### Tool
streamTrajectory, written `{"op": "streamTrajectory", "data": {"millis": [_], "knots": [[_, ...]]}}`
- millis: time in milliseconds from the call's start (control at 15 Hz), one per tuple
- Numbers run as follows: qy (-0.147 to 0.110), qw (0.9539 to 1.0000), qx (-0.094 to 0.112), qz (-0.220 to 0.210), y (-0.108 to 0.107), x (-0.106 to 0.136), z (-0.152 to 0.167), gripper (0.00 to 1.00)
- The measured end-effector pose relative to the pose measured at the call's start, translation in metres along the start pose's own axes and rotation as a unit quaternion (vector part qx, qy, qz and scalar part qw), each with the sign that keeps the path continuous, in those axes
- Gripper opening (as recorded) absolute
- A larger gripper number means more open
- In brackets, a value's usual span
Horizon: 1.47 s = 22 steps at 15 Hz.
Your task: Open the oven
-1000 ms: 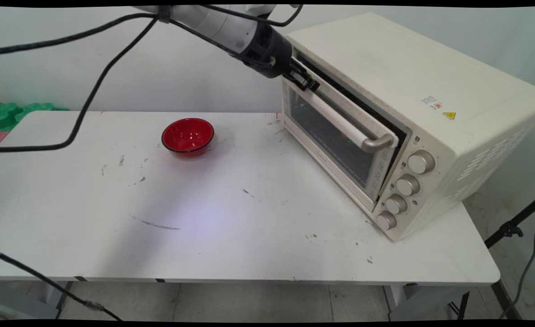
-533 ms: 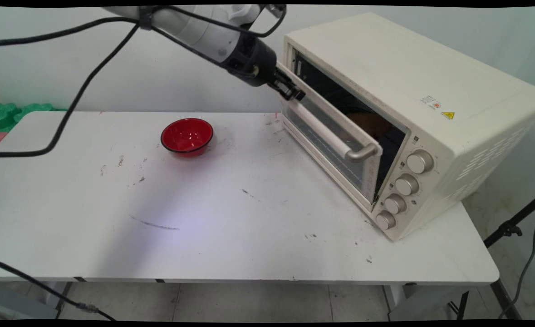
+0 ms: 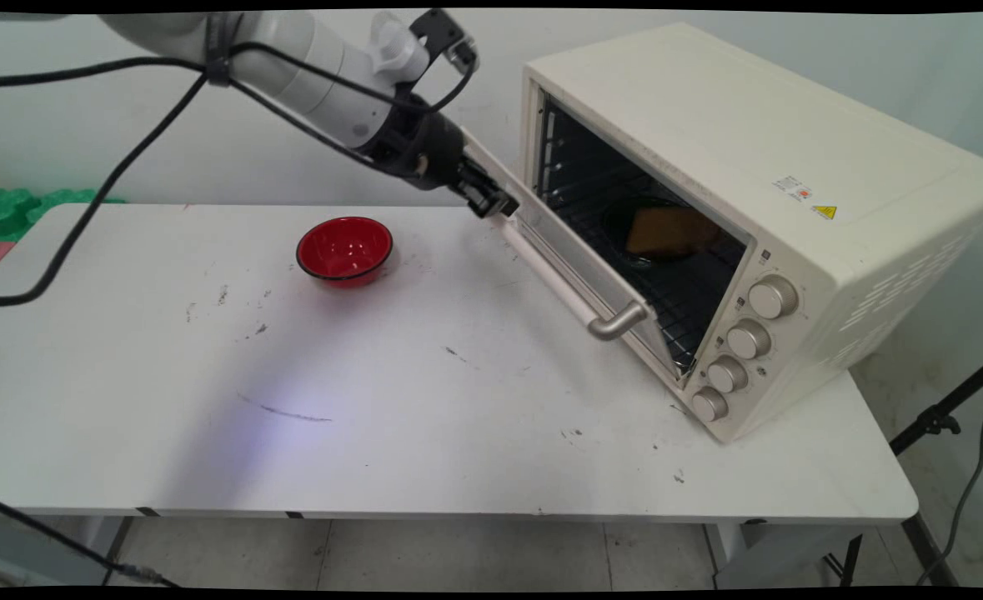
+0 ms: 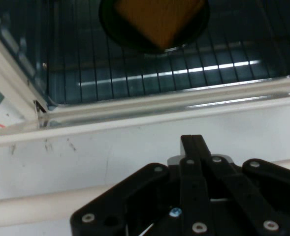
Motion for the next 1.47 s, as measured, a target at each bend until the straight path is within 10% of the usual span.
{"op": "streamTrajectory", "data": {"millis": [1467], "knots": [[0.002,0.9997,-0.015,0.017,-0.007,-0.115,0.005,0.0]]}}
